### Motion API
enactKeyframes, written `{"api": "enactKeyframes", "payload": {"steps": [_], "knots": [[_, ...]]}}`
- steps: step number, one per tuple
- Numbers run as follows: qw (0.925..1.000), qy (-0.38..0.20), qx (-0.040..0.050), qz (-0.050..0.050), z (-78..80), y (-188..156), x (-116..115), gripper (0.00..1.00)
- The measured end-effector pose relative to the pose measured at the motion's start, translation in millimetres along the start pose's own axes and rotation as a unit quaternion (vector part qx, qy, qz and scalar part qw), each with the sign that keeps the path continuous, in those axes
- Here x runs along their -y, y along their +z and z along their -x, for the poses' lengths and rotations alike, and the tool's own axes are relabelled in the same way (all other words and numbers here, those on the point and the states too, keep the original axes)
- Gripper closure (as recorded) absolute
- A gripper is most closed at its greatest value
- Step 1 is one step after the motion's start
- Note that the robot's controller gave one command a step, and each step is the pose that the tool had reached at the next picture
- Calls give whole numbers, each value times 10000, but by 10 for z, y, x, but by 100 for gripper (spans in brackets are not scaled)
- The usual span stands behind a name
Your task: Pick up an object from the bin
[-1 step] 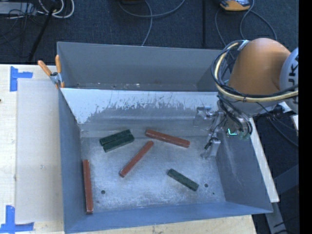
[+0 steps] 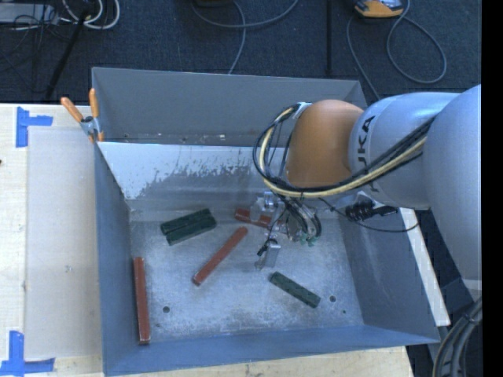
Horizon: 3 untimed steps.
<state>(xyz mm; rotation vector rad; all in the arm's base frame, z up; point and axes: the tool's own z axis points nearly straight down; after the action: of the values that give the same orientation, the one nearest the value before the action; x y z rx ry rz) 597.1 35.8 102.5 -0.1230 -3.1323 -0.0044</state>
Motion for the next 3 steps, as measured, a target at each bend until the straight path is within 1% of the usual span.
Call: {"api": "enactKeyframes", "payload": {"steps": [1, 2, 3], "knots": [[9980, -632, 35, -7, -291, 336, -559, 0], [9980, -625, 79, -11, -257, 295, -545, 100], [9980, -630, 35, -14, -286, 328, -544, 0]]}}
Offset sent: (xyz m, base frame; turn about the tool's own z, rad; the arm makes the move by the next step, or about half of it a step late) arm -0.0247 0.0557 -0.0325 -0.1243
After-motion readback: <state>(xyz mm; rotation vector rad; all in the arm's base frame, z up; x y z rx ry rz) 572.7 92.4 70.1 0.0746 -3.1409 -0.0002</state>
